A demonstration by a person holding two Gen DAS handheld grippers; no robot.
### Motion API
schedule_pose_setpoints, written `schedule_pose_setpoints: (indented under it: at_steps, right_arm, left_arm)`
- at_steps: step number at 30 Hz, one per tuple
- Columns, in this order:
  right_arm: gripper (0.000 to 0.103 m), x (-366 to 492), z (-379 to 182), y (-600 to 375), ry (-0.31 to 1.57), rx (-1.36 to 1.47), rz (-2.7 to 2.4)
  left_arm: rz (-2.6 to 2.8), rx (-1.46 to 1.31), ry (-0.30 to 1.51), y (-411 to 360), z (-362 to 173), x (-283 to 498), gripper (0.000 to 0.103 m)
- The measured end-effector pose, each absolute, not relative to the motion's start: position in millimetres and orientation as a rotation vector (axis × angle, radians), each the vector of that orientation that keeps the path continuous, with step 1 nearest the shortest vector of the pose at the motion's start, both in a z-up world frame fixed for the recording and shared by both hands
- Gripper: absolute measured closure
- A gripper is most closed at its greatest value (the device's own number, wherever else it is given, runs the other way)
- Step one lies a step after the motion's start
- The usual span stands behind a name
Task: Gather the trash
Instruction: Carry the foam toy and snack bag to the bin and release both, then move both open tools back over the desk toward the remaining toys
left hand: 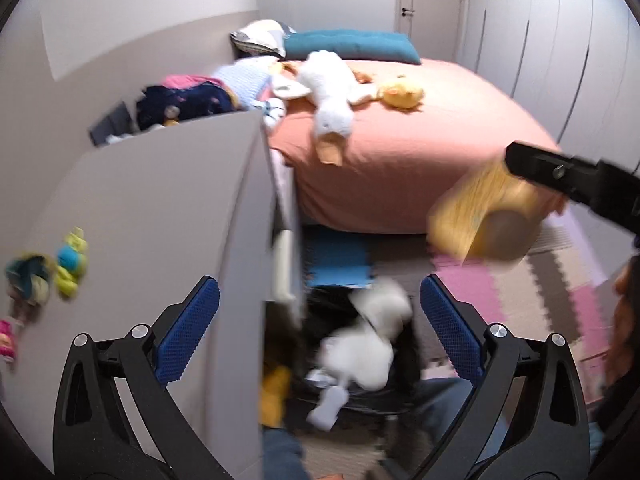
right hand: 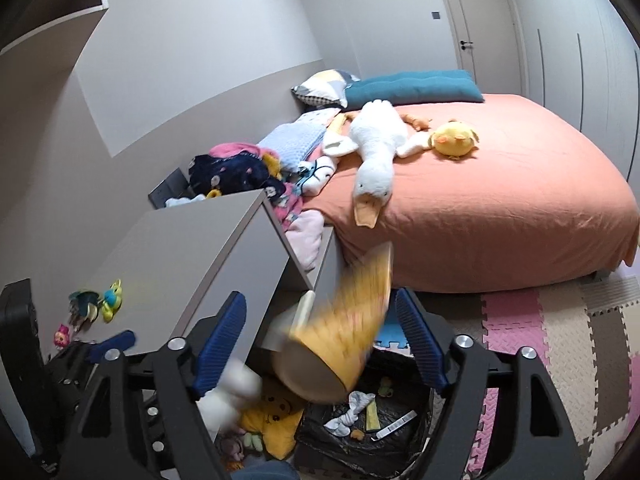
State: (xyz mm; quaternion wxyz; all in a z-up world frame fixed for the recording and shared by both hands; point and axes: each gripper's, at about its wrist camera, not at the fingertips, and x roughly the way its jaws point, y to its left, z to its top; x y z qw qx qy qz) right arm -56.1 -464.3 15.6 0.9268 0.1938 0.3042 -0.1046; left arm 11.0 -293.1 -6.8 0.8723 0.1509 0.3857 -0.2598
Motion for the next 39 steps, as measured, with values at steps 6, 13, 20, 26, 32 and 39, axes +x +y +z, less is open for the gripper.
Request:
schedule_pose_setpoints:
  at_steps: [6,13,20,26,32,39]
  right_arm:
    - [0.025,-52,13,-463,0.633,0.396,-0.216]
    - [0.024,-45,15,-453,0.638,0.383,-0.192]
    - [0.024,-28,15,-430,0.646,0.367,-0.142]
    - [0.024,-11,15,-403,0.656,0.347,-0.092]
    - [0.024,6,14,-374,0.671,0.326,-0.042]
    - [0.024,24,14,-339,0.685,0.297,0.015]
  left_arm:
    - [-0.522,0.264,0.84,-279,-7,24,0.006]
    - [-0.499,0.241,0.847,-265,-6,26,0.006]
    - [-0.447,0.218,0.851,-236,-5,33,0.006]
    - [-0.39,0.192,0.856,-204,-4,40,0.006]
    - [-0.341,0.167,0.858,-173,-4,44,0.006]
    - [-0.274,0.121,0.868,-135,-6,52,0.006]
